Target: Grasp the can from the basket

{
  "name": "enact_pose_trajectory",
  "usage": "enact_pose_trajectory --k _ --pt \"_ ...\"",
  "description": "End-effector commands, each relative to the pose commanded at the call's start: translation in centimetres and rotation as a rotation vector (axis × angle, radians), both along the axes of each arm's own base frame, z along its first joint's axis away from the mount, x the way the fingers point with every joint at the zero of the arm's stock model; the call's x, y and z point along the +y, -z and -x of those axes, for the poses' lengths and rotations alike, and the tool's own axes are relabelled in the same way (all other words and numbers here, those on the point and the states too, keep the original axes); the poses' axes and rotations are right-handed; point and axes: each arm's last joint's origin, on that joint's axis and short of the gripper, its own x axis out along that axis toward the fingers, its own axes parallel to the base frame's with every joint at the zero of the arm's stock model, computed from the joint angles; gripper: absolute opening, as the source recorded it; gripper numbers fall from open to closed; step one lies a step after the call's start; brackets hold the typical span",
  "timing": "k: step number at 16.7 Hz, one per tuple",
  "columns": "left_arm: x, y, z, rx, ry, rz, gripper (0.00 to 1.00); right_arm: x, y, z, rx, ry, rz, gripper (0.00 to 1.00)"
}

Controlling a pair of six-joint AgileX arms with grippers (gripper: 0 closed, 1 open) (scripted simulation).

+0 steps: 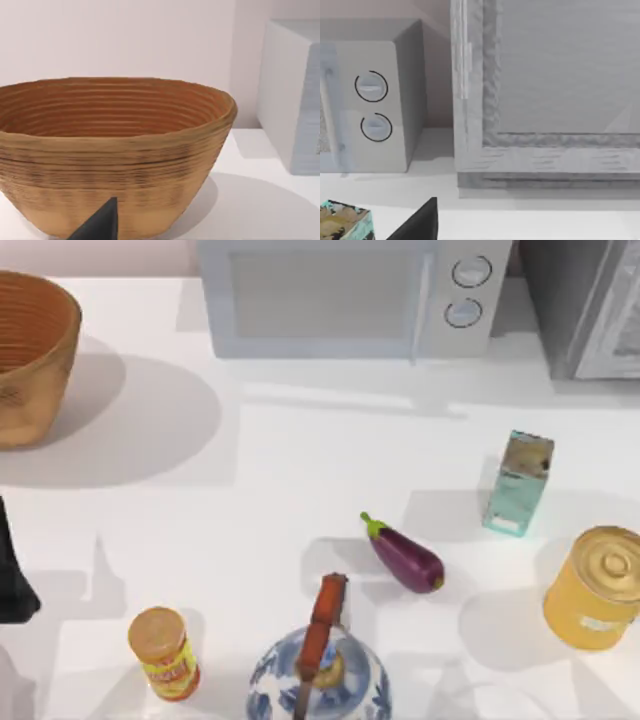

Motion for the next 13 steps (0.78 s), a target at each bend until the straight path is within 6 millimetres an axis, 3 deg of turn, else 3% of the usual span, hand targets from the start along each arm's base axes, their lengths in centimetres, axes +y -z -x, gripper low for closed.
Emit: enact_pose_trajectory --k 6,9,13 --pt "0.0 -0.9 -0.2 0.087 0.008 0.0 1.0 0.0 0.0 0.0 0.0 0.0 0.0 1.0" --pt "0.1 -3.3 -0.9 0.203 0.013 0.0 1.0 0.0 0.0 0.0 0.0 0.0 0.0 1.0" --pt "0.5 -8.3 -3.4 0.382 0.013 -0.002 1.0 0.0 0.0 0.0 0.0 0.0 0.0 1.0"
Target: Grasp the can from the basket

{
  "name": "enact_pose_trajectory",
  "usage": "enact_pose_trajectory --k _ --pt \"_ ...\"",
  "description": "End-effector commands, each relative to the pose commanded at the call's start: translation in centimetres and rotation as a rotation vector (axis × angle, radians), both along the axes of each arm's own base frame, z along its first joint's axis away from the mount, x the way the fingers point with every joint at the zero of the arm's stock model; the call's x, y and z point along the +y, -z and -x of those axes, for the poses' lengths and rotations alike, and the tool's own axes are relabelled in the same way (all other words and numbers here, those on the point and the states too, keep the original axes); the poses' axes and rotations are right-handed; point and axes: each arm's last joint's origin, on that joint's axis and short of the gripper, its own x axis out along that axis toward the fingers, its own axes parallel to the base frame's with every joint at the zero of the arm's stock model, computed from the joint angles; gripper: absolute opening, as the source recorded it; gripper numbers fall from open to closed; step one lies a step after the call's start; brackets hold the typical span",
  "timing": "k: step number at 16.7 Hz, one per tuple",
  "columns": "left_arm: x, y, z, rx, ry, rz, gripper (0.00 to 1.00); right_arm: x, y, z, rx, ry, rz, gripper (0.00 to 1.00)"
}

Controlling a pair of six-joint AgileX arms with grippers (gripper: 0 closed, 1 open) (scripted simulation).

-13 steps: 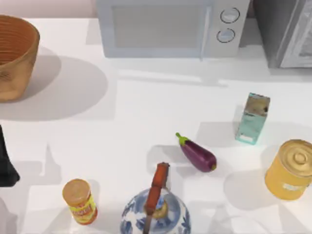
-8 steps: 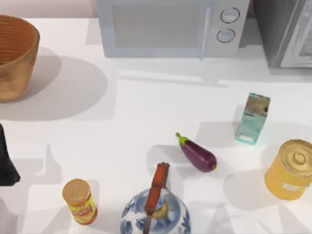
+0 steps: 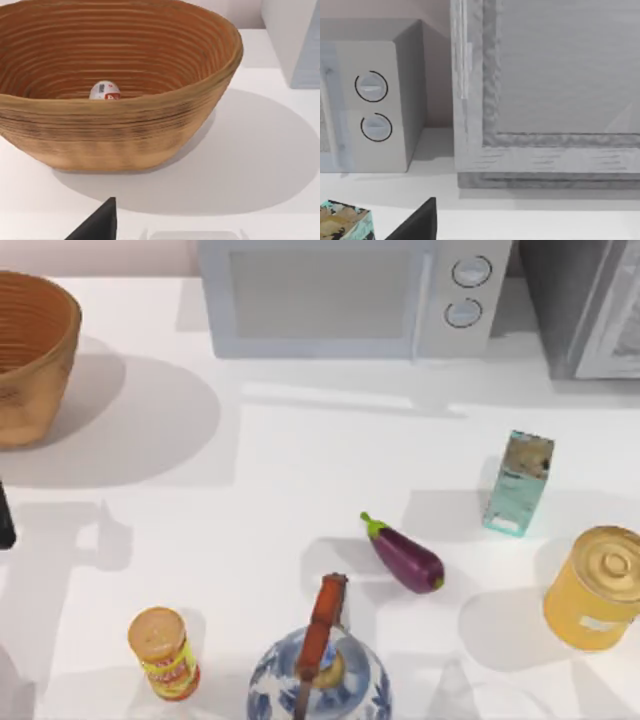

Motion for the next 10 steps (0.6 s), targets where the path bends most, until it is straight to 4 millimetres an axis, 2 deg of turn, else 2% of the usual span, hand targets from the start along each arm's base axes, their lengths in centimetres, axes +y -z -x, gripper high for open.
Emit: enact_pose_trajectory --k 3,6,8,10 --pt "0.6 -4.0 -3.7 0.15 -0.004 -0.004 1.0 0.0 0.0 0.0 0.0 0.0 0.0 1.0" --pt "1.5 -7.1 -8.9 0.309 -0.008 -0.009 1.0 0.0 0.0 0.0 0.0 0.0 0.0 1.0" --pt "2.3 -8.2 -12.9 0.418 -0.009 -0.011 1.0 0.0 0.0 0.0 0.0 0.0 0.0 1.0" --pt "3.3 -8.4 -17.2 0.527 -0.008 -0.012 1.0 0.0 0.0 0.0 0.0 0.0 0.0 1.0"
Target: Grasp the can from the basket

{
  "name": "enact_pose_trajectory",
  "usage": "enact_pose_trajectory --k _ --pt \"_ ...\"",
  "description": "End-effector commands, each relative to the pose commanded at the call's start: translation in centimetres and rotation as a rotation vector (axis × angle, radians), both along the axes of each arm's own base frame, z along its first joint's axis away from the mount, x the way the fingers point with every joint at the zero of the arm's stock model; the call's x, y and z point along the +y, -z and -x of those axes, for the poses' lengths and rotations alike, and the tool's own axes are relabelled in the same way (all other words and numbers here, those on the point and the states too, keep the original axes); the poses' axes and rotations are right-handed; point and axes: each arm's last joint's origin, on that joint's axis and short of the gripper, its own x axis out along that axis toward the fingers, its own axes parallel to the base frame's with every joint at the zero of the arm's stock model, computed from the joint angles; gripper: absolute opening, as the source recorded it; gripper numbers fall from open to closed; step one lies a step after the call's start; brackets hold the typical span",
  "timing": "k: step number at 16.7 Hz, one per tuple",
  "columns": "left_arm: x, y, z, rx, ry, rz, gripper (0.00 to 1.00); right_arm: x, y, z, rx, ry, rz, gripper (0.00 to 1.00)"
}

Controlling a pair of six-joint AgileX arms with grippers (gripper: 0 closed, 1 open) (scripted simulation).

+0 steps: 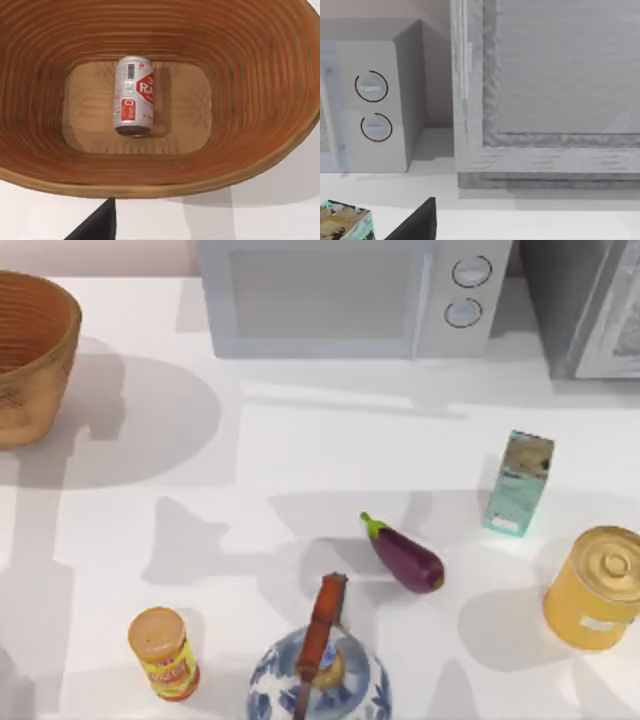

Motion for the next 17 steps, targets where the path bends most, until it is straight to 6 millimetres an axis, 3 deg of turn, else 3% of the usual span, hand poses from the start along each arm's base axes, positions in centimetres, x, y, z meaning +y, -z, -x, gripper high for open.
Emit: enact_pose_trajectory --k 3,8,13,17 --pt "1.7 1.4 -6.1 0.157 0.002 0.004 1.0 0.0 0.0 0.0 0.0 0.0 0.0 1.0" --pt "4.3 6.8 -13.7 0.381 0.009 0.021 1.0 0.0 0.0 0.0 0.0 0.0 0.0 1.0" --pt "5.9 12.0 -17.2 0.524 0.021 0.041 1.0 0.0 0.0 0.0 0.0 0.0 0.0 1.0" --pt "6.2 13.4 -17.8 0.558 0.025 0.047 1.0 0.0 0.0 0.0 0.0 0.0 0.0 1.0"
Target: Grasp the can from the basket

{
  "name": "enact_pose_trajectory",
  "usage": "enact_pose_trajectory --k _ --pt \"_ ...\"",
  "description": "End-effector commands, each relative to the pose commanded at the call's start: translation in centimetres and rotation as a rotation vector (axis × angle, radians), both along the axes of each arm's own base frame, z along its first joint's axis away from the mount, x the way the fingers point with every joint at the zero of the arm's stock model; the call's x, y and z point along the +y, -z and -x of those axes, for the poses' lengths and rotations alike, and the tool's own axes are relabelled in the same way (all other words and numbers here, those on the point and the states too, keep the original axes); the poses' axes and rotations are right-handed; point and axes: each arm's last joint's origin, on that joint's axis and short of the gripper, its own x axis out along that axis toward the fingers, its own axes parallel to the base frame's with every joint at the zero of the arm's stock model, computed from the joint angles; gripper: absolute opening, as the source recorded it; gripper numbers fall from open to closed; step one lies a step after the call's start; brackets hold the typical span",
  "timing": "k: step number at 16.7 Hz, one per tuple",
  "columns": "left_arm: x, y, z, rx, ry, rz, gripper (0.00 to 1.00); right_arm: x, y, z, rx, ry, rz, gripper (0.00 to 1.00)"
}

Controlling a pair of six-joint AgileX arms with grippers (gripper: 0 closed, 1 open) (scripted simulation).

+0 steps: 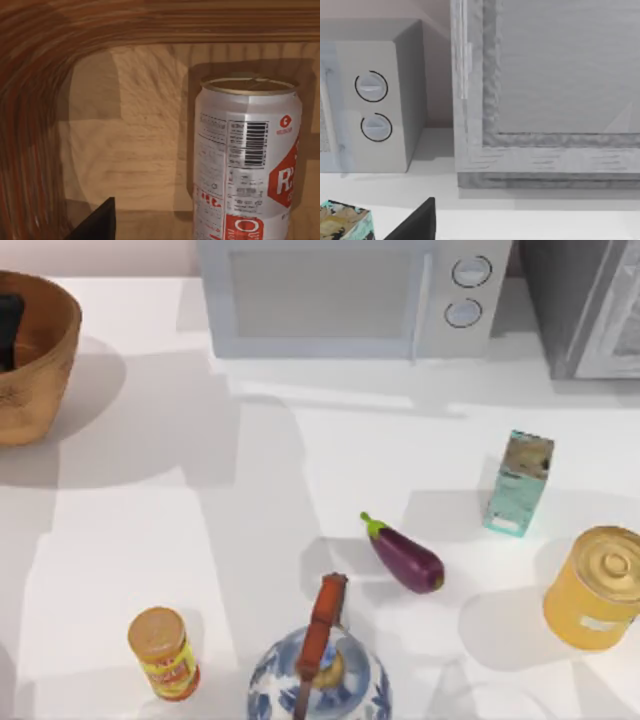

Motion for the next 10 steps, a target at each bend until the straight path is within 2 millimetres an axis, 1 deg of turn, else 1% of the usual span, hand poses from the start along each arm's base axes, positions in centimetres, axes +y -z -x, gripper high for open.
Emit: enact_pose_trajectory --k 5,7,10 --pt "-0.3 0.2 -0.1 0.001 0.004 0.0 1.0 0.0 0.0 0.0 0.0 0.0 0.0 1.0" --pt "-0.2 1.1 -0.2 0.001 0.0 0.0 1.0 0.0 0.0 0.0 0.0 0.0 0.0 1.0" --pt "-0.2 3.5 -0.5 -0.001 0.0 0.0 1.0 0.0 0.0 0.0 0.0 0.0 0.0 1.0"
